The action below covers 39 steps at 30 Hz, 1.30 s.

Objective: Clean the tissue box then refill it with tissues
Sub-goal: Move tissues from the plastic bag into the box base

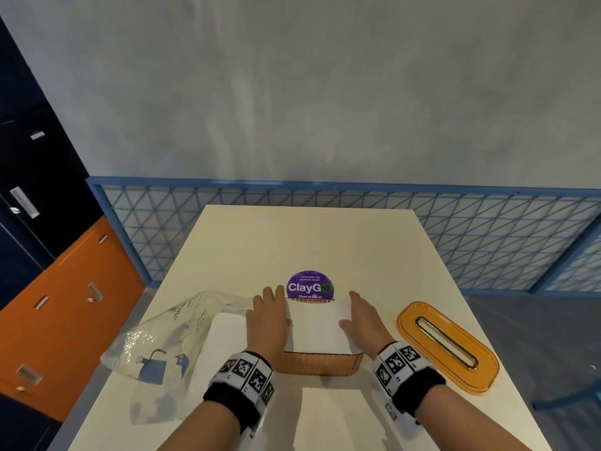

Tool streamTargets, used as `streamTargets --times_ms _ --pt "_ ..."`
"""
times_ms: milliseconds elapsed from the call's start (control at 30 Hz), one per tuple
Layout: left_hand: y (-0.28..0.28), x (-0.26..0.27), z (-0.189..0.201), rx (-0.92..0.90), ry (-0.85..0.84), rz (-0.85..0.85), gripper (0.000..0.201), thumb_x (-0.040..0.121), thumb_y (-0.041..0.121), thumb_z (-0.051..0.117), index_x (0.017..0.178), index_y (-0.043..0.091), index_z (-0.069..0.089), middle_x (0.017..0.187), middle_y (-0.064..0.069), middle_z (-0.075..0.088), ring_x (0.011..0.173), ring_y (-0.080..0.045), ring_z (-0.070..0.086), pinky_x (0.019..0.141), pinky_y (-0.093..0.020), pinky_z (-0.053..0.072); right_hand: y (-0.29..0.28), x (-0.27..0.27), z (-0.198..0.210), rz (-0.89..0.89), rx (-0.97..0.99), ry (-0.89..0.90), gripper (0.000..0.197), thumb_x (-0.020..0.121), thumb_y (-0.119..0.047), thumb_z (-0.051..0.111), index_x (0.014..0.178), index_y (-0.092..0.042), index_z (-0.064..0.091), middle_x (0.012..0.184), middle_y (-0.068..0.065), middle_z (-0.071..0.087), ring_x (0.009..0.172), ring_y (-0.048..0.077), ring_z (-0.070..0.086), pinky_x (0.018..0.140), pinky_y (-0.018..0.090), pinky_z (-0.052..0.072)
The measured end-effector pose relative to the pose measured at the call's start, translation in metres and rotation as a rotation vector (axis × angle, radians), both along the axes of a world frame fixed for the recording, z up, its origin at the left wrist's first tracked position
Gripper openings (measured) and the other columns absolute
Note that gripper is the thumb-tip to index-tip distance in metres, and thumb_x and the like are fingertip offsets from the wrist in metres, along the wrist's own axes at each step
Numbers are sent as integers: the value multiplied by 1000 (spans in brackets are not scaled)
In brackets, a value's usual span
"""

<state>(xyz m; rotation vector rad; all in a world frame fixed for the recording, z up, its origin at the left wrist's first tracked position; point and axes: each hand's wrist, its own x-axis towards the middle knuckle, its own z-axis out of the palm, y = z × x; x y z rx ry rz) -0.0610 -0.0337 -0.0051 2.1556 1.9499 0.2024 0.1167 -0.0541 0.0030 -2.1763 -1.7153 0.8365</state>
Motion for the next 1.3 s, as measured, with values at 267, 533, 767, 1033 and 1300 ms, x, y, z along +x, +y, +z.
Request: streamTargets --times_ms 267,533,767,1033,1300 --pt "-4 -8 19 -194 261 -475 61 91 21 57 144 34 30 155 6 20 147 -15 8 109 -65 9 -8 6 9 455 69 -425 65 89 -27 61 145 -29 30 152 4 25 138 24 27 113 41 22" --pt "15 -18 -3 -375 224 -451 67 93 15 53 143 49 22 159 9 10 146 -17 19 108 -68 4 2 9 0 530 -238 -459 67 92 -35 54 147 -39 16 155 3 22 141 25 28 113 61 4" --pt "12 -15 0 -295 302 -475 63 93 20 54 143 45 25 149 0 28 131 -26 42 107 -60 20 5 7 -4 532 -204 -520 65 91 -34 55 146 -39 21 149 5 31 135 26 37 112 60 7" --pt "6 -77 -23 114 -218 103 36 93 21 49 129 16 52 128 -7 51 118 -25 49 95 -40 43 2 34 -11 5 293 -113 34 98 -29 42 130 -24 51 121 7 54 116 24 50 93 38 43" --pt "0 -80 -75 -322 32 291 63 90 48 51 134 8 33 143 -15 26 128 -30 39 102 -37 40 1 25 -32 -253 -160 261 51 99 -44 13 134 -21 42 128 15 54 102 32 57 79 40 54"
